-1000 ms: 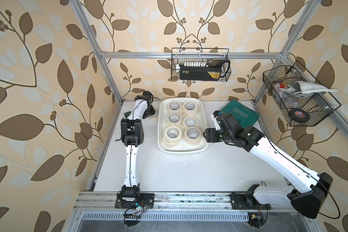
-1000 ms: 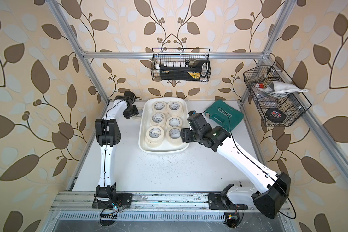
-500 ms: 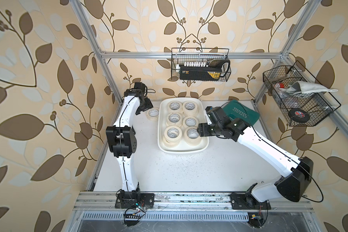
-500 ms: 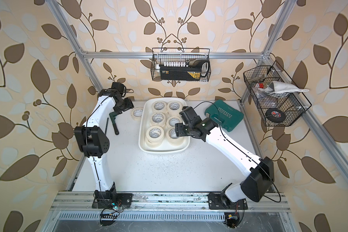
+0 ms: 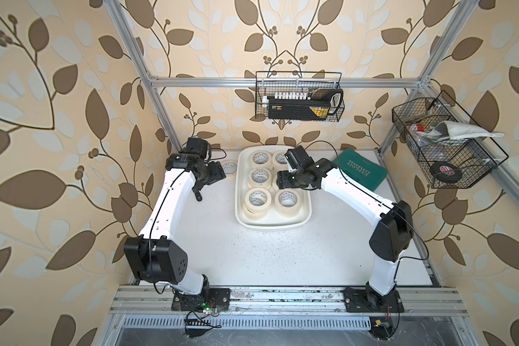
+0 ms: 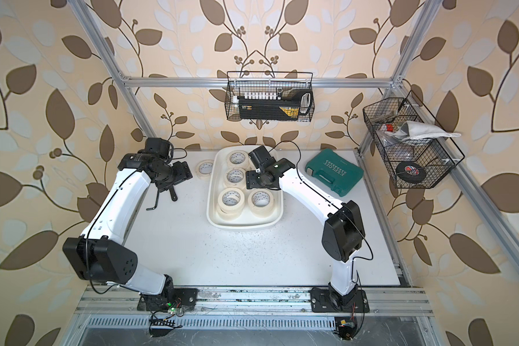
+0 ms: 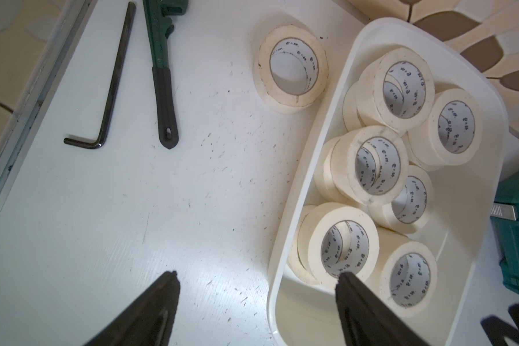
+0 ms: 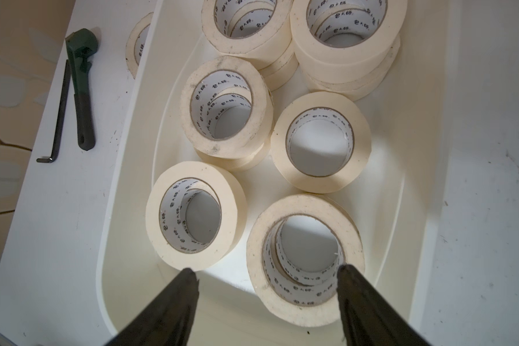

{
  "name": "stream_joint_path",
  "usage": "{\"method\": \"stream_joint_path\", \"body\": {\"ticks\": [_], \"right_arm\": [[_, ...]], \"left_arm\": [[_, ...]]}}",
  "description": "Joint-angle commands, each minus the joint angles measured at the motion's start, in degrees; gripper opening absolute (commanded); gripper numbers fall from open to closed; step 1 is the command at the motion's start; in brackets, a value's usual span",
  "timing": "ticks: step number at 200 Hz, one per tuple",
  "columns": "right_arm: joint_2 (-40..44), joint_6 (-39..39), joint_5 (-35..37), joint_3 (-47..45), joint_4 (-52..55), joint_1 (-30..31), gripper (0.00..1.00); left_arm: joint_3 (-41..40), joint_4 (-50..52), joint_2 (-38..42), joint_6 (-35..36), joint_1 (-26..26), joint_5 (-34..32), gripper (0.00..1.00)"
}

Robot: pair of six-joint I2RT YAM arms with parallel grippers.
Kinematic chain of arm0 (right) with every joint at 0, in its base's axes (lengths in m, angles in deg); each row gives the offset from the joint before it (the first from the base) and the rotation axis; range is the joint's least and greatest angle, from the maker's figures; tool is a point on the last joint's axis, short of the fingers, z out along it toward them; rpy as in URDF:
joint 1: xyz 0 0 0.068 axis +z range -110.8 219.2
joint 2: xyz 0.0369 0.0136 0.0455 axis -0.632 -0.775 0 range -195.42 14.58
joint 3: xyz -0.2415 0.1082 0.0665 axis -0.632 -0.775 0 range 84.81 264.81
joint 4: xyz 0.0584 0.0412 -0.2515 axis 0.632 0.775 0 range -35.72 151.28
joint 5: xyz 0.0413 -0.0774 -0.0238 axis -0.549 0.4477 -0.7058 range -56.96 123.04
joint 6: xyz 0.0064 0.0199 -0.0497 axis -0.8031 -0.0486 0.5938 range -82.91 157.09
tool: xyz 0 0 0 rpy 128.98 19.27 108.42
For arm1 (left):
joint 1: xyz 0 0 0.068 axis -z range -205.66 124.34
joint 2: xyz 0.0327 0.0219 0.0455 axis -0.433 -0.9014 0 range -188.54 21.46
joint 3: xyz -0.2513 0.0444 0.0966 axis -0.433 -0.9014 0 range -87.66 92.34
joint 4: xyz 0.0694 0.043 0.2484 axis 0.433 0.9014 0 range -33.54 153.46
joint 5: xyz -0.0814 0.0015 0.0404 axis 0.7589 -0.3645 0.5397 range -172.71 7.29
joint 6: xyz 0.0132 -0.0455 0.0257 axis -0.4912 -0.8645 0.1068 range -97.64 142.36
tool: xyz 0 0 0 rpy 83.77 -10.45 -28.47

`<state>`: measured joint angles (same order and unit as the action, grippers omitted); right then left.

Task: Take out the art tape in the storage box
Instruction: Pick up the art tape from the storage box.

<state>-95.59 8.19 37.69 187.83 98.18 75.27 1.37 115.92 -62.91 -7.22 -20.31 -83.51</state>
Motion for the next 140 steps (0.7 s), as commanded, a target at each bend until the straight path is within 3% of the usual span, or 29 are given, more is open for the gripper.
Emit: {"method": "stream_joint_path", "body": {"ticks": [1, 40, 140], "right_arm": [[-3.7, -1.4, 0.6, 3.8, 0.7, -0.3, 0.75], [-11.4, -2.5, 0.8, 11.6, 3.2, -0.6, 0.73], [-25.7, -5.3, -2.8, 27.9, 4.0, -2.3, 0.71]], "left_arm": [[-3.1, -1.2, 5.8, 1.7, 0.3, 2.5, 0.89], [-7.5, -2.0, 12.4, 3.0, 0.3, 1.1, 0.99], [-10.4, -2.3, 19.1, 3.3, 0.2, 3.9, 0.99]]}}
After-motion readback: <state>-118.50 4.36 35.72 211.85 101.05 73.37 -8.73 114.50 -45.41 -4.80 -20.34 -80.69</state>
